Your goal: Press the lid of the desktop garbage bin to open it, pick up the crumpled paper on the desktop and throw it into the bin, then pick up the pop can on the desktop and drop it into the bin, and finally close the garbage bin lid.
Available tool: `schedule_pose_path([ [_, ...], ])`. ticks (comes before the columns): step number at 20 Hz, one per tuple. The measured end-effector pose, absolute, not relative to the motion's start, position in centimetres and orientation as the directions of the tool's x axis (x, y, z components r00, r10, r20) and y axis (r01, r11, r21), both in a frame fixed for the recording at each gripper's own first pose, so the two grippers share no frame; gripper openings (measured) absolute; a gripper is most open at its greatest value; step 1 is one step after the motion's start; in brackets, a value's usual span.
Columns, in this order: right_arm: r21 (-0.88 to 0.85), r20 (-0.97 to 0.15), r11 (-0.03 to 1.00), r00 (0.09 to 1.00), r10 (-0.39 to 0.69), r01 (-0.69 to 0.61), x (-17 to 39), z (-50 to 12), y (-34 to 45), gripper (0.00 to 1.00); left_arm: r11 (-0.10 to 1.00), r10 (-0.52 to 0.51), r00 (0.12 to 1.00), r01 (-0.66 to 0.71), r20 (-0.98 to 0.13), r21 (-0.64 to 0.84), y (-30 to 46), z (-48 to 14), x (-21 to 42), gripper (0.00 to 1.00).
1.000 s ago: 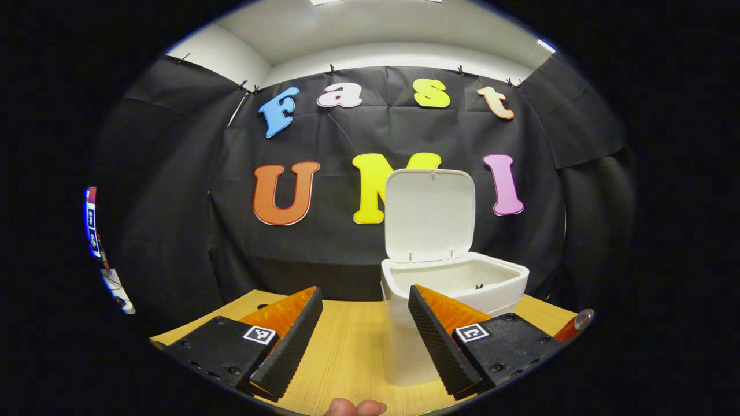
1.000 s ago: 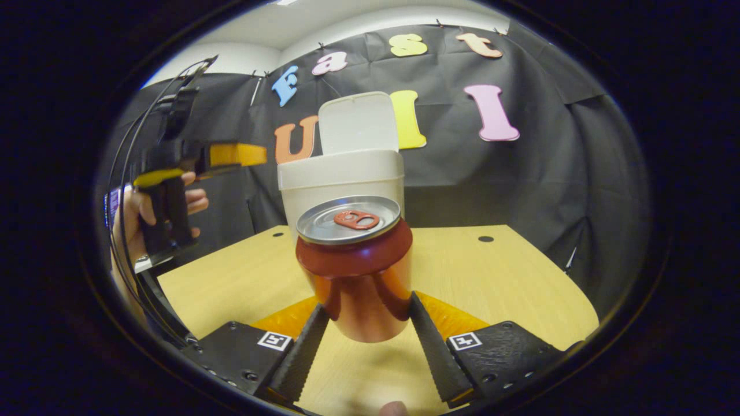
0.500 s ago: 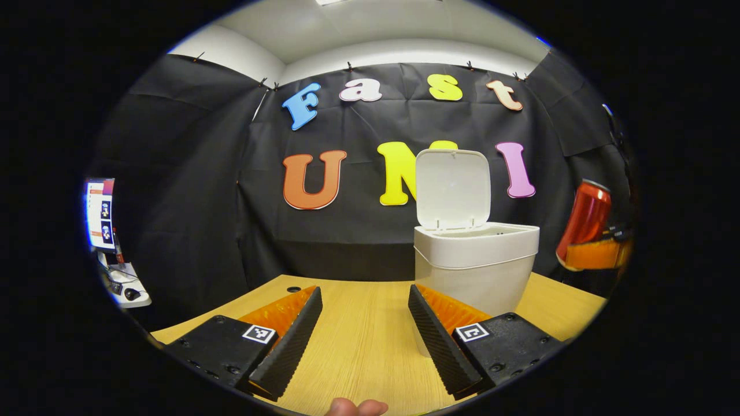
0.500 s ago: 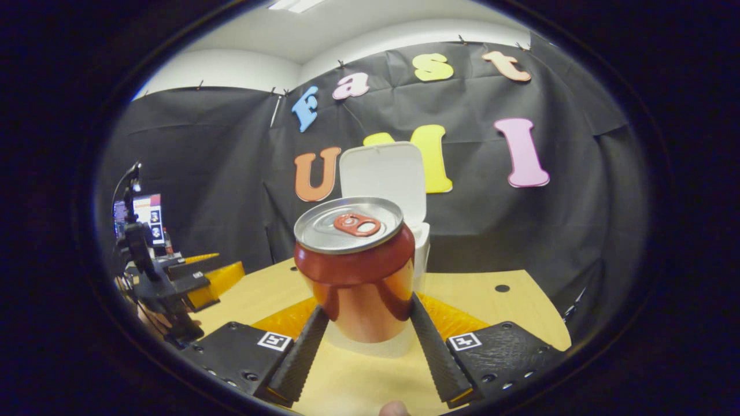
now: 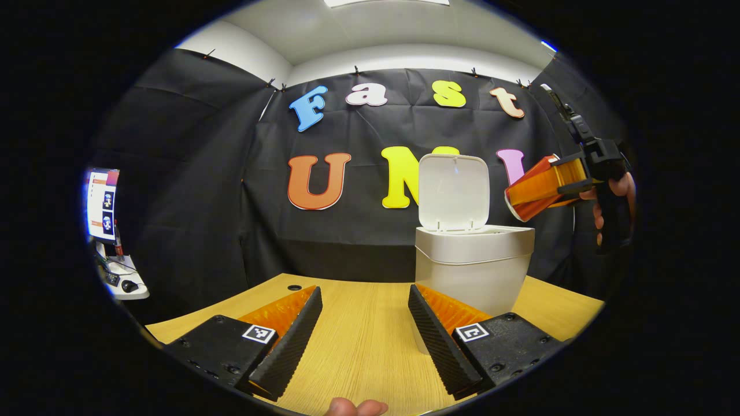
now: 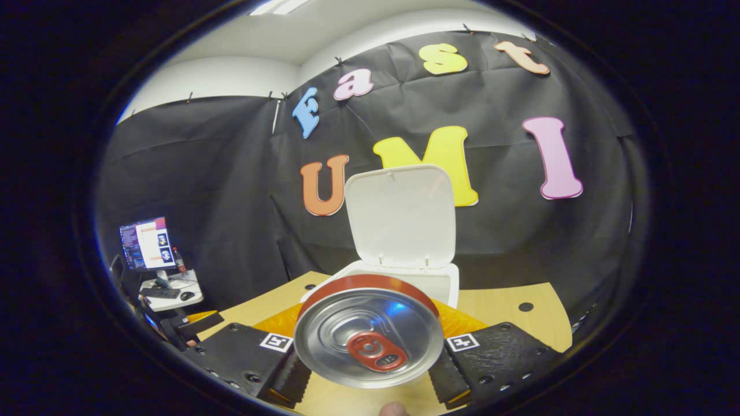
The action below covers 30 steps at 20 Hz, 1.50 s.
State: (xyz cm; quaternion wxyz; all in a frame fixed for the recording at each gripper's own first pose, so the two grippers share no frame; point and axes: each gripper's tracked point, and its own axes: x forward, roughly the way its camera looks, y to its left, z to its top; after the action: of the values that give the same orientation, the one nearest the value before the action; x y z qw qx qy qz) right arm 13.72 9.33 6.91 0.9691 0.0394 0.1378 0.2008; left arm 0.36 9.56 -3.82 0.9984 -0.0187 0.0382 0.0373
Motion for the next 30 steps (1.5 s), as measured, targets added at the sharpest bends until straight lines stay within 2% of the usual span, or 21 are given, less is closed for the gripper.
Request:
schedule_pose_path([
  [12,0.068,-0.36,0.935,0.865,0.349,-0.348,21.4,5.4,11.9,0.8,0.995,0.1,0.993,-0.101,-0.063,-0.022,11.5,-3.2,-0.2,0.97],
  [30,0.013,-0.425,0.959,0.867,0.261,-0.282,24.8,3.1,12.0,0.81,0.996,0.084,0.995,-0.085,-0.051,-0.015,11.8,-2.6,-0.3,0.97],
])
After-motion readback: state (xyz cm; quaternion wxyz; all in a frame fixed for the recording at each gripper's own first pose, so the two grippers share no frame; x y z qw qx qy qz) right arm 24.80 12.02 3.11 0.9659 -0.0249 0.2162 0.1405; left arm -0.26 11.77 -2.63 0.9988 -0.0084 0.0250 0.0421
